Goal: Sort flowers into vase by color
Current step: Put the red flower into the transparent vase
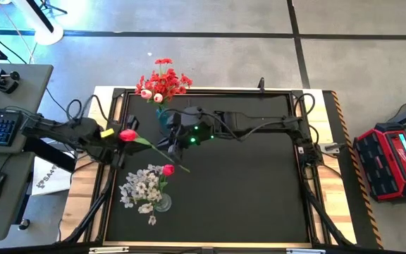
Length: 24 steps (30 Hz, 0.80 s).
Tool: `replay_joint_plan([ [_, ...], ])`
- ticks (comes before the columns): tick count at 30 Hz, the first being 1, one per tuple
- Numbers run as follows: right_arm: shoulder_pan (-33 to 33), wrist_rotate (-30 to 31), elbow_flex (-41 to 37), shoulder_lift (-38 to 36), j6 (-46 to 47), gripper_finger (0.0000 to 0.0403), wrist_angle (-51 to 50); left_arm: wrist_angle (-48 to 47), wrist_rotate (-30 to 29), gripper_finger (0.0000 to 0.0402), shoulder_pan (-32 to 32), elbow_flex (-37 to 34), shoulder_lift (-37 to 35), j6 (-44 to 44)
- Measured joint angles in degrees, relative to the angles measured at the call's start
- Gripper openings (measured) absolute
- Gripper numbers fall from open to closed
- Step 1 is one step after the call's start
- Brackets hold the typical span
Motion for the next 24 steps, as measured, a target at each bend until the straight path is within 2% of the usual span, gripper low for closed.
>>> replay_joint_plan([
  [3, -0.92, 2.21, 0.00, -0.56, 5.08, 0.0086, -7.86, -16.15, -1.93, 0.0003, 0.00, 5.87, 0.15, -2.41],
  [5, -1.34, 5.81, 0.00, -1.47, 9.90, 0.0111, -14.32, -25.70, -2.59, 0.0002, 0.00, 10.02, 0.87, -2.68],
  [8, -1.45, 13.75, 0.00, -3.36, 13.20, 0.0139, -23.20, -32.75, -1.49, 0.0001, -0.01, 14.34, 1.84, -3.88],
  [11, -0.77, 19.87, 0.00, -5.76, 13.86, 0.0155, -28.55, -33.88, 3.51, 0.0001, -0.02, 15.65, 1.81, -5.27],
  [15, 0.17, 24.18, 0.00, -9.38, 13.84, 0.0160, -32.21, -36.36, 9.79, 0.0001, -0.22, 15.06, 2.04, -6.58],
  [20, 1.06, 29.54, 0.00, -11.76, 13.86, 0.0157, -34.75, -35.72, 10.52, 0.0000, -1.84, 13.95, 3.72, -7.19],
  [24, 1.12, 30.40, 0.00, -12.09, 14.31, 0.0156, -35.94, -31.53, 14.31, 0.0000, -3.01, 13.95, 5.88, -6.29],
])
